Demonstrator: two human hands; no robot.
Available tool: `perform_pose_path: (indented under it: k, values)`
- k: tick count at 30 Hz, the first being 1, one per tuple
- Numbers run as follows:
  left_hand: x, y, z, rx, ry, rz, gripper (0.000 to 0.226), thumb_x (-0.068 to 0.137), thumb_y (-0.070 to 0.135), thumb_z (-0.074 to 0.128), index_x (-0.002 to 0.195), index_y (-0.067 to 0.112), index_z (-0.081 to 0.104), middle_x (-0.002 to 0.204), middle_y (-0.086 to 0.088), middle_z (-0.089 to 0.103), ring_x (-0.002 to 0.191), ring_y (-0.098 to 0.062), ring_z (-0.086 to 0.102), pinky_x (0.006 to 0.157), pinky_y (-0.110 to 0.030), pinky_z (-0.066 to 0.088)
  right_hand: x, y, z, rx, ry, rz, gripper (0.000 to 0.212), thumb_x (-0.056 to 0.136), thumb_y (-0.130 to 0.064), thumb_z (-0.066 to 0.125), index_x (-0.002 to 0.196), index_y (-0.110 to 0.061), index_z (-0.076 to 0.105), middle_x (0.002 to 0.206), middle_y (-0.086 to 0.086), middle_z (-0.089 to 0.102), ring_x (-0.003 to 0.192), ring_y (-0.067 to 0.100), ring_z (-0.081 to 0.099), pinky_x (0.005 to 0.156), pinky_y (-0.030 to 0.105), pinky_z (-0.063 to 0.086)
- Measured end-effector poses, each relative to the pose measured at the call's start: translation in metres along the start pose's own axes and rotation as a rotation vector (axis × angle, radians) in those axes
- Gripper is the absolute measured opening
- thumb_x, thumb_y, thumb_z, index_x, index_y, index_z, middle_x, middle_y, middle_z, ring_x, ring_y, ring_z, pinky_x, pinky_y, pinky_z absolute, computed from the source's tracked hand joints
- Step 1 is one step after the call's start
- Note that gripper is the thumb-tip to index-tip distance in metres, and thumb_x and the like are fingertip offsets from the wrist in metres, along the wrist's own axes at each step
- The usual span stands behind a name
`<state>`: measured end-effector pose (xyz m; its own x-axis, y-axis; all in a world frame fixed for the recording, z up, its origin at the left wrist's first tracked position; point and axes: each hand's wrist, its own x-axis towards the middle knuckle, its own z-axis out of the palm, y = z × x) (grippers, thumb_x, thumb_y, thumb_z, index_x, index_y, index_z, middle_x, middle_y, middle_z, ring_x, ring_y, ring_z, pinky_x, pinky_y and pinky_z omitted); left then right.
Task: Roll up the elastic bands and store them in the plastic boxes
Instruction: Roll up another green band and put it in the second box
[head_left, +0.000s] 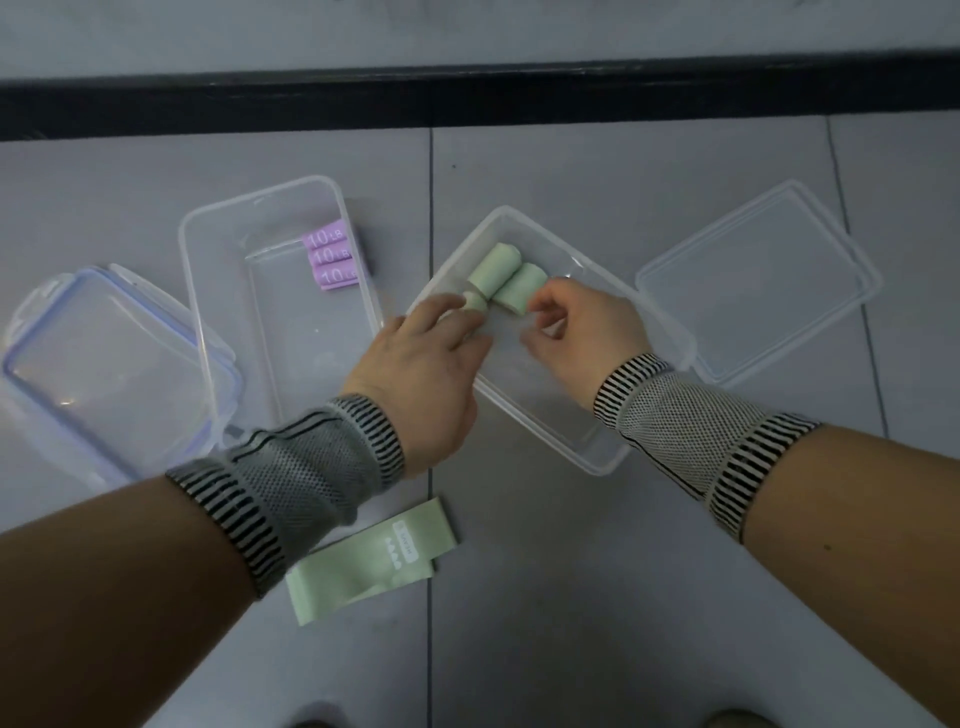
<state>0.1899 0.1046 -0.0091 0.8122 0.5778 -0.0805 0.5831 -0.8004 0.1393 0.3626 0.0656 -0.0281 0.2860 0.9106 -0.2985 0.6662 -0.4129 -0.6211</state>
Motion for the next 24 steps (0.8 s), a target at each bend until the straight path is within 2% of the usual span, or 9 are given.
perform_pose_path:
  k: [4,6,9,13,16,19,24]
  values:
    - [-0.009,0.036,-0.010,-0.405,-0.117,-0.534,0.039,0.088,0.023,0.046,0.126,0.021,0.057,0.122,-0.005,0.056,0.105,-0.028,0.056,0.091,-0.037,0.047,-0.012,0.013,-0.023,-0.345,0.059,-0.056,0.025,0.089,-0.027,0.056,0.112,-0.018,0.064,0.119,0.002,0.057,0.113,0.026,0.044,0.092,0.033,0.039]
    - [-0.009,0.046,-0.010,-0.494,-0.190,-0.677,0.039,0.091,0.025,0.047,0.129,0.024,0.053,0.119,-0.005,0.061,0.106,-0.025,0.058,0.092,-0.031,0.045,-0.014,0.020,-0.028,-0.395,0.093,-0.014,0.027,0.089,-0.029,0.054,0.113,-0.021,0.064,0.126,0.001,0.053,0.119,0.027,0.038,0.095,0.036,0.040]
    - [-0.001,0.051,-0.011,-0.541,-0.298,-0.726,0.045,0.093,0.027,0.045,0.137,0.019,0.046,0.126,-0.008,0.060,0.115,-0.027,0.054,0.097,-0.031,0.042,-0.017,0.023,-0.028,-0.446,0.081,0.042,0.029,0.089,-0.029,0.053,0.117,-0.024,0.061,0.132,0.000,0.049,0.124,0.027,0.035,0.098,0.042,0.037]
    - [0.012,0.046,-0.017,-0.456,-0.361,-0.743,0.045,0.095,0.026,0.041,0.137,0.010,0.046,0.137,-0.011,0.051,0.124,-0.028,0.048,0.102,-0.031,0.037,-0.021,0.021,-0.026,-0.424,0.093,0.071,0.030,0.090,-0.025,0.051,0.119,-0.023,0.060,0.132,0.000,0.046,0.121,0.026,0.037,0.096,0.040,0.036]
    - [0.020,0.035,-0.023,-0.402,-0.369,-0.759,0.041,0.096,0.024,0.040,0.132,0.008,0.048,0.132,-0.012,0.054,0.121,-0.029,0.050,0.098,-0.033,0.040,-0.022,0.018,-0.028,-0.397,0.065,0.085,0.033,0.091,-0.024,0.050,0.123,-0.022,0.057,0.131,0.000,0.046,0.119,0.025,0.037,0.093,0.039,0.039]
    - [0.029,0.019,-0.027,-0.358,-0.374,-0.767,0.045,0.096,0.026,0.040,0.137,0.009,0.044,0.134,-0.011,0.053,0.123,-0.029,0.049,0.099,-0.034,0.039,-0.025,0.013,-0.026,-0.337,0.037,0.075,0.034,0.092,-0.025,0.050,0.124,-0.021,0.056,0.130,0.001,0.046,0.118,0.024,0.037,0.094,0.036,0.042]
    - [0.036,-0.002,-0.028,-0.362,-0.347,-0.759,0.053,0.097,0.033,0.040,0.146,0.016,0.030,0.143,-0.010,0.046,0.129,-0.028,0.044,0.104,-0.034,0.036,-0.030,0.003,-0.016,-0.262,0.020,0.045,0.034,0.093,-0.025,0.051,0.126,-0.021,0.055,0.128,0.001,0.047,0.119,0.023,0.037,0.097,0.030,0.036]
